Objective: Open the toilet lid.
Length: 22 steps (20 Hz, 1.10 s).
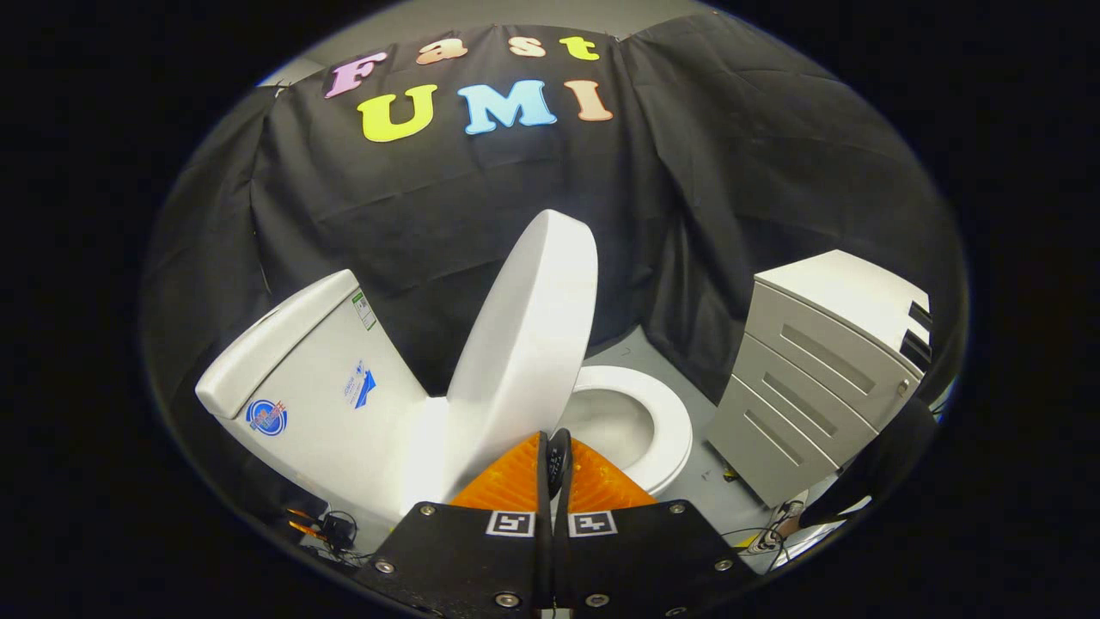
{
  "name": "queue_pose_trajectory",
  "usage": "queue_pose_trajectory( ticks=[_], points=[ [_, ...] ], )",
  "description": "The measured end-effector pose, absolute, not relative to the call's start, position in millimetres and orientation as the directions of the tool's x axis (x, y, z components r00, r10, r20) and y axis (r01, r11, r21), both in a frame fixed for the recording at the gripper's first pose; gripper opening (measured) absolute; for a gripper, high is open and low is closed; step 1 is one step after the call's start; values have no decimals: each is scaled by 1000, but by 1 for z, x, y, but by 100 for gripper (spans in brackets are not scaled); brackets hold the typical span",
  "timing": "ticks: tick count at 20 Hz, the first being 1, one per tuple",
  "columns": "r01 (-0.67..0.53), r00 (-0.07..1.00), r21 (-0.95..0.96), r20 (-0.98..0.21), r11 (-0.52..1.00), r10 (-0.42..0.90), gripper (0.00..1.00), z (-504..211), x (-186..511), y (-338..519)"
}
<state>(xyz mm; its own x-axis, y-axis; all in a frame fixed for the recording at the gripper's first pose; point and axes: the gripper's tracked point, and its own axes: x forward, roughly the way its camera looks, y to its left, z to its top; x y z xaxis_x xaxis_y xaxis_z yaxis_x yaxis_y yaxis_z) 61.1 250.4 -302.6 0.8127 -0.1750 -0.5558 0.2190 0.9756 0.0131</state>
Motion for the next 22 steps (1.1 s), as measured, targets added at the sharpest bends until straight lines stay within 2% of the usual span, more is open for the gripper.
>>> queue_pose_trajectory(
  ticks=[22],
  points=[
    [97,855,-179,-489,979,-175,0,-266,73,330]
  ],
)
